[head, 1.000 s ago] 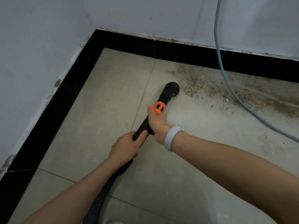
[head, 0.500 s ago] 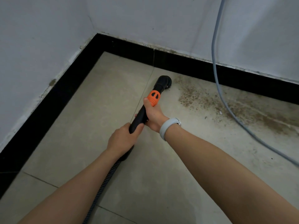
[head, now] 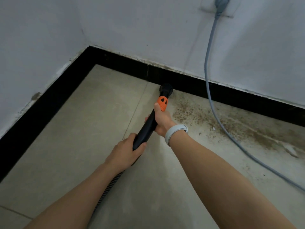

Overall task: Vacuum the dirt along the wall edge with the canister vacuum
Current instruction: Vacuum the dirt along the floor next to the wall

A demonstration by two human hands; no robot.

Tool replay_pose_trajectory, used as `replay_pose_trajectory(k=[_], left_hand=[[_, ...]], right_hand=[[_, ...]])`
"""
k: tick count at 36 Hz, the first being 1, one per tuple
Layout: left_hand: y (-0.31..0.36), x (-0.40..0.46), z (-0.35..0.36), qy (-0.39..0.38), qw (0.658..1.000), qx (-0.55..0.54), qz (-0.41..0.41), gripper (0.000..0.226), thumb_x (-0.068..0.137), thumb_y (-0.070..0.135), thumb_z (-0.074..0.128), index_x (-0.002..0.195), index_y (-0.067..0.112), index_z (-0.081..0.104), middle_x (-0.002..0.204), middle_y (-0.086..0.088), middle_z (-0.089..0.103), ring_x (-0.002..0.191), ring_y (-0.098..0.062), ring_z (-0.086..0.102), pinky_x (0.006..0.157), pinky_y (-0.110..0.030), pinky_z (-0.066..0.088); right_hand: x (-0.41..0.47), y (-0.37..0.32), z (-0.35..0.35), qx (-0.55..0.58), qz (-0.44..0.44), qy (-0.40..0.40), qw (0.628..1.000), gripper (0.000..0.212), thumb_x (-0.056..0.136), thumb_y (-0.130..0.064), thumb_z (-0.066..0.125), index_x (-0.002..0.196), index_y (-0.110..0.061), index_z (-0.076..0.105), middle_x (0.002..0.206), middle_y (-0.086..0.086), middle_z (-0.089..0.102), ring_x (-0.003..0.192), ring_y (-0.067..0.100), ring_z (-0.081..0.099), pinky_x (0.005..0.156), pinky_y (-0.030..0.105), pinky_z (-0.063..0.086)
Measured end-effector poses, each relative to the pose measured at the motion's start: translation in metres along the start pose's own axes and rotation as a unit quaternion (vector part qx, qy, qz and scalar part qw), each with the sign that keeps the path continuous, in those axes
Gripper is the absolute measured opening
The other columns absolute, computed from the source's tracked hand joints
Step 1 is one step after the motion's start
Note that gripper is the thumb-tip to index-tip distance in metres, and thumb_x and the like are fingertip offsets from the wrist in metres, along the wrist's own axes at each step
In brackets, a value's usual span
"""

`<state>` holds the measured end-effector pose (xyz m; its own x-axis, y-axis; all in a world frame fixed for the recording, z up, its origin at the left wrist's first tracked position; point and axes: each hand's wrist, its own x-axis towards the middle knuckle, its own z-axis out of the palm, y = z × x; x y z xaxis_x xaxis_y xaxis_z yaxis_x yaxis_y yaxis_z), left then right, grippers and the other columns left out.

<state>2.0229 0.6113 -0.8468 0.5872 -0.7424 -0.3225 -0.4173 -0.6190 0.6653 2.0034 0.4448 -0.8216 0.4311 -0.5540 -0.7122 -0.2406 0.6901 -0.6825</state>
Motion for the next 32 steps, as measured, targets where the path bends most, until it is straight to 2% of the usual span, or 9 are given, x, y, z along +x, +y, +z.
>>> replay_pose_trajectory(k=[4, 10, 14, 18, 20, 22, 25, 28, 32], left_hand=[[0.007, 0.0, 0.005, -0.02, 1.0, 0.006, 0.022, 0.028, 0.095, 0.046, 0.051, 0.107, 0.022, 0.048, 0.081, 0.005, 0.059, 0.068, -0.011, 0.057, 0.053, -0.02, 0.039], [0.01, -0.002, 0.006, -0.033, 0.999, -0.032, 0.014, 0.028, 0.094, 0.046, 0.052, 0.107, 0.021, 0.05, 0.082, 0.004, 0.061, 0.072, -0.013, 0.061, 0.061, -0.027, 0.045], [0.007, -0.008, 0.003, -0.043, 0.999, -0.02, 0.011, 0.027, 0.092, 0.05, 0.053, 0.104, 0.026, 0.049, 0.082, 0.009, 0.06, 0.069, -0.004, 0.058, 0.055, -0.021, 0.041], [0.004, -0.016, 0.007, -0.051, 0.997, -0.058, -0.013, 0.027, 0.092, 0.049, 0.054, 0.104, 0.025, 0.049, 0.083, 0.008, 0.062, 0.069, -0.005, 0.06, 0.053, -0.015, 0.042], [0.006, -0.019, 0.013, -0.035, 0.995, -0.087, -0.029, 0.027, 0.092, 0.048, 0.055, 0.105, 0.024, 0.051, 0.084, 0.007, 0.063, 0.072, -0.007, 0.061, 0.056, -0.018, 0.044], [0.01, -0.02, 0.019, -0.008, 0.993, -0.115, -0.041, 0.025, 0.092, 0.047, 0.055, 0.102, 0.024, 0.051, 0.082, 0.008, 0.062, 0.069, -0.004, 0.059, 0.052, -0.013, 0.041], [0.014, -0.025, 0.026, 0.029, 0.985, -0.157, -0.068, 0.024, 0.091, 0.049, 0.055, 0.099, 0.027, 0.052, 0.081, 0.011, 0.062, 0.068, 0.001, 0.059, 0.049, -0.012, 0.039], [0.013, -0.03, 0.029, 0.056, 0.98, -0.174, -0.076, 0.021, 0.09, 0.049, 0.055, 0.096, 0.029, 0.051, 0.081, 0.012, 0.062, 0.069, 0.001, 0.059, 0.049, -0.012, 0.037], [0.003, -0.038, 0.017, 0.047, 0.983, -0.164, -0.071, 0.021, 0.091, 0.046, 0.056, 0.096, 0.026, 0.053, 0.081, 0.008, 0.063, 0.07, -0.002, 0.061, 0.054, -0.017, 0.041]], right_hand=[[-0.006, 0.006, -0.02, 0.056, -0.006, 0.009, 0.998, 0.028, 0.098, -0.034, 0.054, 0.099, -0.006, 0.047, 0.083, 0.01, 0.052, 0.066, 0.024, 0.057, 0.068, 0.037, 0.056], [-0.027, 0.027, -0.033, 0.086, 0.023, -0.075, 0.993, 0.032, 0.095, -0.031, 0.06, 0.115, -0.008, 0.049, 0.089, 0.009, 0.058, 0.079, 0.024, 0.062, 0.074, 0.038, 0.054], [-0.037, 0.041, -0.032, 0.126, 0.025, -0.089, 0.988, 0.022, 0.097, -0.031, 0.057, 0.108, -0.014, 0.046, 0.087, 0.01, 0.054, 0.07, 0.027, 0.064, 0.072, 0.044, 0.058], [-0.042, 0.042, -0.026, 0.074, 0.009, -0.053, 0.996, 0.02, 0.098, -0.028, 0.055, 0.1, -0.013, 0.042, 0.082, 0.01, 0.05, 0.062, 0.025, 0.057, 0.069, 0.043, 0.056], [-0.042, 0.039, -0.022, 0.028, 0.0, -0.034, 0.999, 0.02, 0.098, -0.027, 0.054, 0.097, -0.012, 0.041, 0.082, 0.011, 0.05, 0.062, 0.025, 0.056, 0.069, 0.044, 0.055], [-0.04, 0.034, -0.019, -0.012, -0.002, -0.025, 1.0, 0.021, 0.099, -0.028, 0.053, 0.097, -0.011, 0.041, 0.083, 0.011, 0.051, 0.063, 0.026, 0.056, 0.073, 0.045, 0.055], [-0.038, 0.027, -0.013, -0.065, 0.002, -0.036, 0.997, 0.021, 0.099, -0.027, 0.053, 0.09, -0.013, 0.04, 0.08, 0.01, 0.051, 0.061, 0.025, 0.057, 0.074, 0.045, 0.054], [-0.04, 0.025, -0.004, -0.086, 0.003, -0.052, 0.995, 0.022, 0.099, -0.025, 0.053, 0.087, -0.013, 0.038, 0.075, 0.01, 0.049, 0.057, 0.025, 0.054, 0.064, 0.042, 0.053], [-0.047, 0.033, 0.006, -0.082, 0.008, -0.054, 0.995, 0.022, 0.099, -0.026, 0.053, 0.09, -0.012, 0.039, 0.073, 0.01, 0.049, 0.057, 0.024, 0.054, 0.062, 0.039, 0.053]])
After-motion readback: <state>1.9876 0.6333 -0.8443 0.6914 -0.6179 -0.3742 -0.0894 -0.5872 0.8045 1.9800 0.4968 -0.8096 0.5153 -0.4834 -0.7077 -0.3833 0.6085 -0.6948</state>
